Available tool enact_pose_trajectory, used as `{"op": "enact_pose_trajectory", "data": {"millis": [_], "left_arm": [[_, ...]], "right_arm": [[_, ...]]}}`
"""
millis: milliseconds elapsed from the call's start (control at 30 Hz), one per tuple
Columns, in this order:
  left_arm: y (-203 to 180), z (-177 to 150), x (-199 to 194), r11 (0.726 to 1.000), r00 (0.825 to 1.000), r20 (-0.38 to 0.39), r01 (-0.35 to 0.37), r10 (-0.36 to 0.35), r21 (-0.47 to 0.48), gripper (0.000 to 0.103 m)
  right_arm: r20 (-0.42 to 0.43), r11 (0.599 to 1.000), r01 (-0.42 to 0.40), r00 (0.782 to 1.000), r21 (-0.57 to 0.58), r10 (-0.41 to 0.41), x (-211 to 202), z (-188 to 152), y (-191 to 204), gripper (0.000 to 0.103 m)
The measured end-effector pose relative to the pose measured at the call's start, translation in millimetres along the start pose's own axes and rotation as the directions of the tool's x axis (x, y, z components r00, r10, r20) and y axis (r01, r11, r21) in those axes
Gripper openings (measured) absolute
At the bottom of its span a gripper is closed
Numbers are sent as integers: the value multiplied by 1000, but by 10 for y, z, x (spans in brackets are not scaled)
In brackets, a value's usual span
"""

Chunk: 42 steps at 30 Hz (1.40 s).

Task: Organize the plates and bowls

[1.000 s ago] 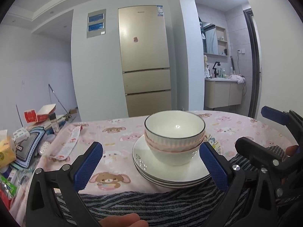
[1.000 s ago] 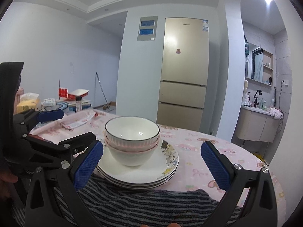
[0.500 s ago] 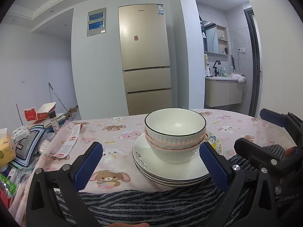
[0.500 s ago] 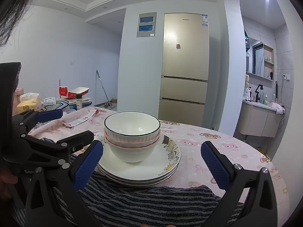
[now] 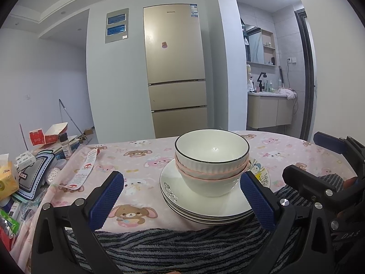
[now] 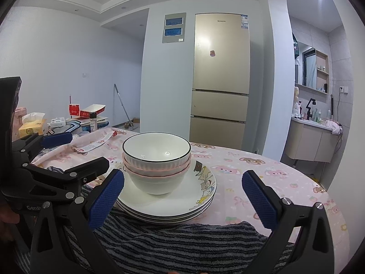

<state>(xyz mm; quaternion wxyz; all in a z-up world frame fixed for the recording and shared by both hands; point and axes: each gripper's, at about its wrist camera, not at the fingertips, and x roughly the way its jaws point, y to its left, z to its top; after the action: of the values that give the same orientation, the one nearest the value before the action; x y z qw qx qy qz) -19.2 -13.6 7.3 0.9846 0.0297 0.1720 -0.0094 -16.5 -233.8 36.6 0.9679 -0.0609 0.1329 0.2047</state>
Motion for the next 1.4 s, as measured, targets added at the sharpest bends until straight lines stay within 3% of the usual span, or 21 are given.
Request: {"op": "enact_pose_trajectory", "data": {"millis": [1400], "left_arm": [[-77, -30, 77, 1000, 999, -40, -12, 14, 27, 103]], "right_arm": [[-10, 1000, -6, 1000, 7, 7, 24, -13, 6, 103]]}}
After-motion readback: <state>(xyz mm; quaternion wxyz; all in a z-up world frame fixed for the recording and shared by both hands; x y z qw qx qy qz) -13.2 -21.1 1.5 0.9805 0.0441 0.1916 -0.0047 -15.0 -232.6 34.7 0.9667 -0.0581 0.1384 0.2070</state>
